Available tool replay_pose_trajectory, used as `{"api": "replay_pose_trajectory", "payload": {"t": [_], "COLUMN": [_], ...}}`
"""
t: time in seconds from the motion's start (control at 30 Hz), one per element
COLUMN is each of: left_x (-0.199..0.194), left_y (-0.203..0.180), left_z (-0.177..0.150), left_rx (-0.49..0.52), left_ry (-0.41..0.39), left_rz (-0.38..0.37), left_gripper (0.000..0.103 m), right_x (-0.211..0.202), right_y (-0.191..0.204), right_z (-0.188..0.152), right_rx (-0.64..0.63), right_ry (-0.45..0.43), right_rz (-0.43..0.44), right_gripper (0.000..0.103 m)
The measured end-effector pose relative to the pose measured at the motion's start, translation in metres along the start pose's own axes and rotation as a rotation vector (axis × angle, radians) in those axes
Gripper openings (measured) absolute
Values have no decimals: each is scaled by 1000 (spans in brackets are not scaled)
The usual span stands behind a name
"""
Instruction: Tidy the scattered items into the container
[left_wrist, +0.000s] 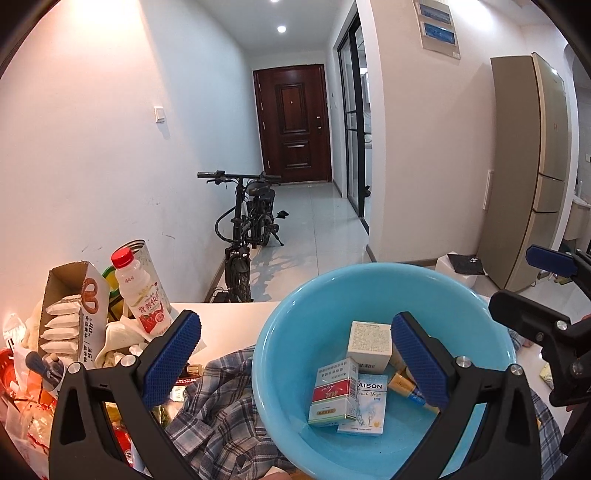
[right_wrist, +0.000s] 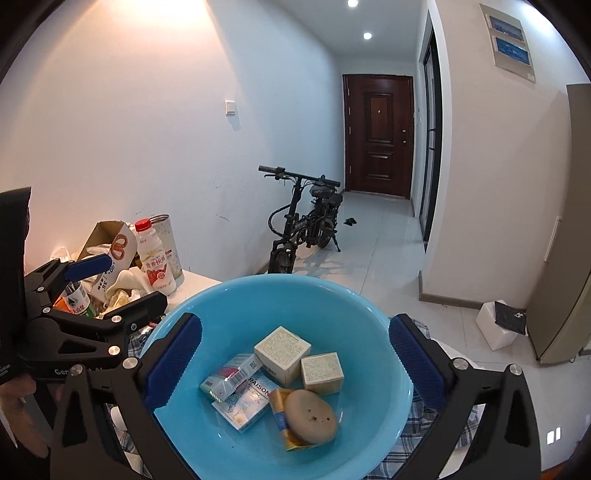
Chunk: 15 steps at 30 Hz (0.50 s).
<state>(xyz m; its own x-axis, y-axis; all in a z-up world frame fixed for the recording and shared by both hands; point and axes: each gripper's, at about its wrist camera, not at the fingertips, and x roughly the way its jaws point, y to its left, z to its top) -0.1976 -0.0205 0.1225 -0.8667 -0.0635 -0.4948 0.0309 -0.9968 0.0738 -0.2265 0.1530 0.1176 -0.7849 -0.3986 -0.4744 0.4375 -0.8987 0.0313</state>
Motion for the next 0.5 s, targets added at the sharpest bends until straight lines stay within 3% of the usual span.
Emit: {"api": "replay_pose_trajectory", "payload": {"t": [0.3, 0.5], "left_x": [-20, -17], "left_y": [10, 10], "left_z": [6, 5], "left_rx": [-23, -25], "left_ry": [-51, -40], "left_rz": [-15, -17], "left_gripper": [103, 103], "right_x": [-15, -19], "right_y": [23, 31], "right_z": [5, 7], "right_rx": [-50, -69], "right_ry": [-30, -40], "right_rz": [-24, -26], "right_gripper": [103, 103]}}
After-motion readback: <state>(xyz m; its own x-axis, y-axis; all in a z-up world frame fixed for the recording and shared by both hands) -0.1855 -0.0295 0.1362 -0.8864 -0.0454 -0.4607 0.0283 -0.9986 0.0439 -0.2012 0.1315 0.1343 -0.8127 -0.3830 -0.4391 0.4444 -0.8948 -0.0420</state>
